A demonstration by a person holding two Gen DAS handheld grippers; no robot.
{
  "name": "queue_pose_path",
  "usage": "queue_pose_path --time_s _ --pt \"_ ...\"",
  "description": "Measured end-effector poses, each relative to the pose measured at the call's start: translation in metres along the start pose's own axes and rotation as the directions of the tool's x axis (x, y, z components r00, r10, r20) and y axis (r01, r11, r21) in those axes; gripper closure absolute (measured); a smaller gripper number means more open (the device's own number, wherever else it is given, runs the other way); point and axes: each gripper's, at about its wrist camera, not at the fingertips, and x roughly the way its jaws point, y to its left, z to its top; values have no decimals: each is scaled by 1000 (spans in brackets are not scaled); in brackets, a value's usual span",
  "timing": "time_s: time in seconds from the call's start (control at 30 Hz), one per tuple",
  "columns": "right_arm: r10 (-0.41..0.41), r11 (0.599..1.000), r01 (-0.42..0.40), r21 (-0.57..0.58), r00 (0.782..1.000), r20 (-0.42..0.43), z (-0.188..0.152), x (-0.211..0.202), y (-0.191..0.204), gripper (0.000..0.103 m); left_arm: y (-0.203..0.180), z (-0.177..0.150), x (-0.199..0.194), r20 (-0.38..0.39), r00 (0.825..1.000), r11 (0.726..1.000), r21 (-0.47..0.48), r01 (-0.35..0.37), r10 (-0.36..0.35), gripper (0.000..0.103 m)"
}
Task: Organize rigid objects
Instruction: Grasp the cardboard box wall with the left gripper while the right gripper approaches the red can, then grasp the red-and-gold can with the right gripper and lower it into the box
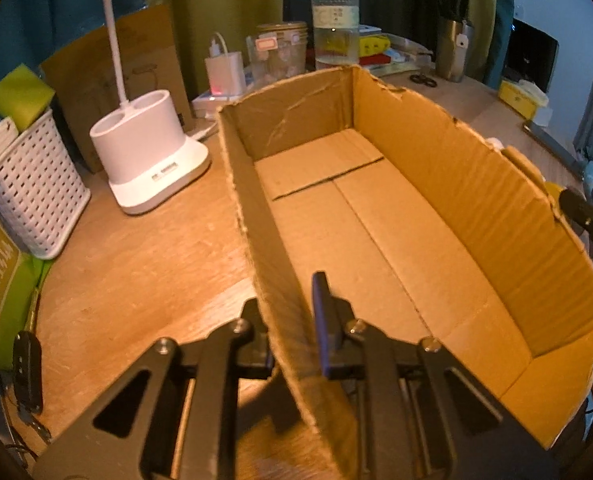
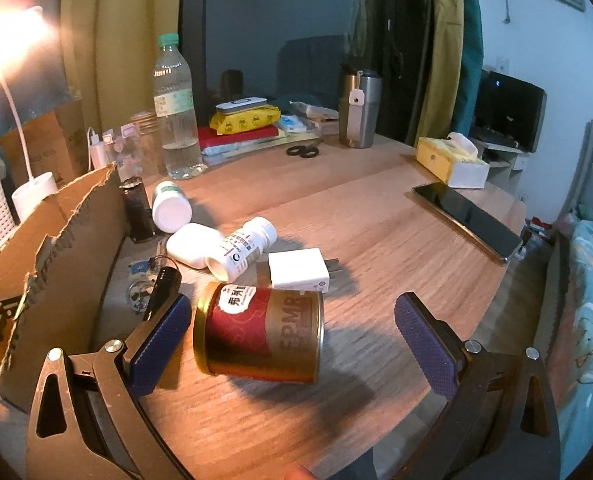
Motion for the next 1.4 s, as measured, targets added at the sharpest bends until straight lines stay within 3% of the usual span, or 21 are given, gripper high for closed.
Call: queue_pose_path --time_s 0.23,0.4,0.47,0.83,1.03,1.2,1.4 --pt "10 1000 -11 -16 999 -46 -2 15 6 1 6 0 -1 1 999 999 -35 33 -33 87" --pt "-10 999 7 -35 998 -69 -5 21 11 24 7 -1 -2 5 999 998 -43 38 -37 87" --pt "0 999 -3 -35 996 -85 -7 25 10 38 7 -1 -3 7 999 998 -41 38 -38 88" --pt "17 999 -20 -46 998 -66 -2 19 10 38 6 -1 -4 7 999 998 -43 35 -35 88" --pt "81 996 -80 -42 997 15 15 -12 17 38 7 -2 -4 6 999 998 -46 38 -38 88" --pt "194 980 -190 -63 978 71 27 -44 35 38 8 -2 -3 6 999 998 -51 38 -38 88" --pt "322 943 -308 -124 939 117 36 -77 63 38 8 -2 -4 6 999 998 -52 41 -40 88"
